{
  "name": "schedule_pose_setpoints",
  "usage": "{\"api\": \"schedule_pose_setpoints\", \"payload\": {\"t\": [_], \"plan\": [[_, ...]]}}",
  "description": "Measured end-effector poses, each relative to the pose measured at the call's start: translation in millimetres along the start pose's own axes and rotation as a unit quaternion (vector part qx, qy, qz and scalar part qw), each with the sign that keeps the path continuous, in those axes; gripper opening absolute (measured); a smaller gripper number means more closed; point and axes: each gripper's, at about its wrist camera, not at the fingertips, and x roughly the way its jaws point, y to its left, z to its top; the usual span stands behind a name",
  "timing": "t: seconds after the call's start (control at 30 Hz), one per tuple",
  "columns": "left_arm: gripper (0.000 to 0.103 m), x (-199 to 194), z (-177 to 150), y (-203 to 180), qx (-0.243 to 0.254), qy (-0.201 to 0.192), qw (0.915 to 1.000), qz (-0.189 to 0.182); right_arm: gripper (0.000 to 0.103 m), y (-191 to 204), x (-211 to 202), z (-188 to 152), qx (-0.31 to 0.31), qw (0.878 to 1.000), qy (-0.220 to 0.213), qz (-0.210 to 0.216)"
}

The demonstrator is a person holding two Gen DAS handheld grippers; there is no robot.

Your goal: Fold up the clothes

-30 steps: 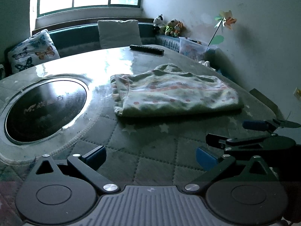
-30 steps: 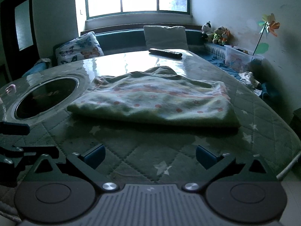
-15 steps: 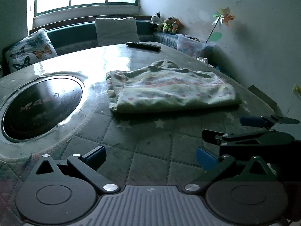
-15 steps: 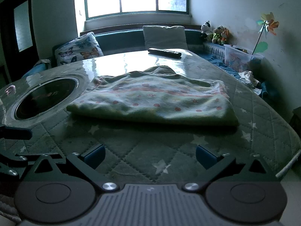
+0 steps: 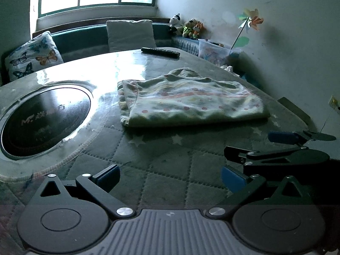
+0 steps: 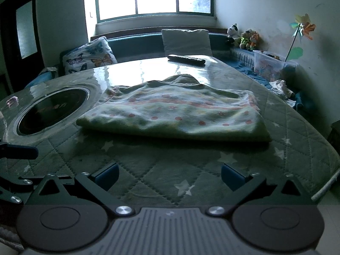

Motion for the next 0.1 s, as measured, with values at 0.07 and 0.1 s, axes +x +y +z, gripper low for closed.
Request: {"api": "schedule_pose_setpoints", "payload": {"t": [0.07, 0.1], "plan": [[0.103, 0.3, 0.3, -0.2, 0.000, 0.001, 1.0000, 0.001, 0.103, -1.0, -0.3, 0.1, 0.001, 1.000, -0.001, 0.000], [0.103, 0.5, 0.5, -0.3, 0.000, 0.002, 1.0000, 0.002, 0.103, -1.4, -0.3, 0.2, 0.001, 1.000, -0.001, 0.001]]}}
